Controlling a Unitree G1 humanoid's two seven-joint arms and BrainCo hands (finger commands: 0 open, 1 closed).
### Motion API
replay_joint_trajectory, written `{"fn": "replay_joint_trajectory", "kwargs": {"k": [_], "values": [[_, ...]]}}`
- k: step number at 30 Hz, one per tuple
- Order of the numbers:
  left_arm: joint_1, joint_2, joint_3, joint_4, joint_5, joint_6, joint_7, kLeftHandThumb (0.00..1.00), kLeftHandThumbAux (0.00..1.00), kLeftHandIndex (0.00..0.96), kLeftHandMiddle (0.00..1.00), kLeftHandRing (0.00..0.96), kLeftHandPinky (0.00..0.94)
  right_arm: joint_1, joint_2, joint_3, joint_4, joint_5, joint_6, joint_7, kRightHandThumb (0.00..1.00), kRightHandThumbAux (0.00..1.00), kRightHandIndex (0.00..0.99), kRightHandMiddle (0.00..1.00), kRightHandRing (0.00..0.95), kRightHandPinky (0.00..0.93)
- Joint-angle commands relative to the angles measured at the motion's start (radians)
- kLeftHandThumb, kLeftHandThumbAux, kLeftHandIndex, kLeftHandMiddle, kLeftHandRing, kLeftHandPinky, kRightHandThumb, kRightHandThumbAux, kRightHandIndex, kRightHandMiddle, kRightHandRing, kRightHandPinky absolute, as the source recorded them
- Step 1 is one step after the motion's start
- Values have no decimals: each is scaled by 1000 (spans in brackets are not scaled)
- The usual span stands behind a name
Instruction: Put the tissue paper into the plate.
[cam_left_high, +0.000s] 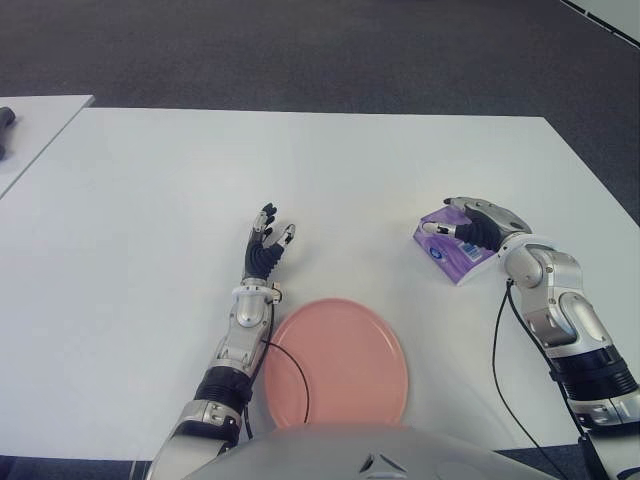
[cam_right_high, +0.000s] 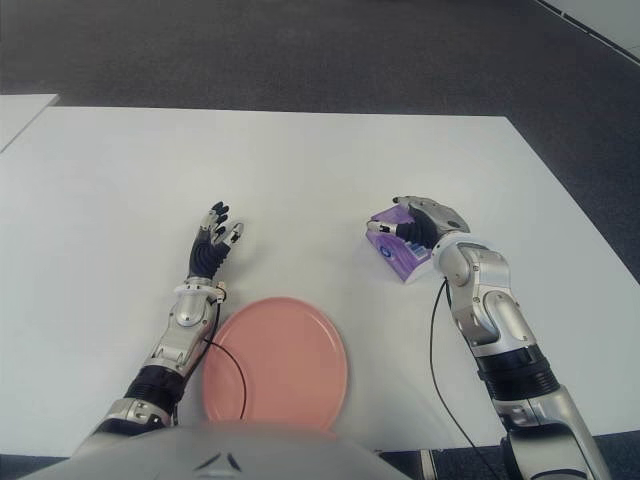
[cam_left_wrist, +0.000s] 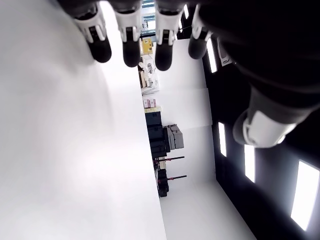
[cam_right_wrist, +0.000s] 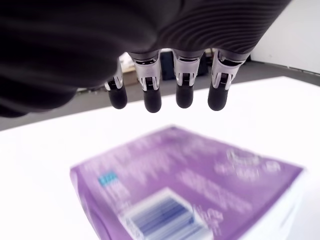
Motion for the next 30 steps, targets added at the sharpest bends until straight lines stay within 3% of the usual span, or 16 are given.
{"fn": "replay_joint_trajectory", "kwargs": {"k": [1,12,30], "values": [[30,-7,-9,-1,-2,37,-14,220,565,84,115,106,123,-6,14,43,86,-35,-23,-41,276,109,0,0,0,0],[40,-6,-10,-21,4,50,-7,204,555,87,112,102,115,-39,36,80,243,-58,-64,-169,296,114,0,0,0,0],[50,0,-8,-35,-1,55,-16,200,560,89,116,105,118,-46,43,138,310,-112,-58,-218,299,130,0,0,0,0]]}}
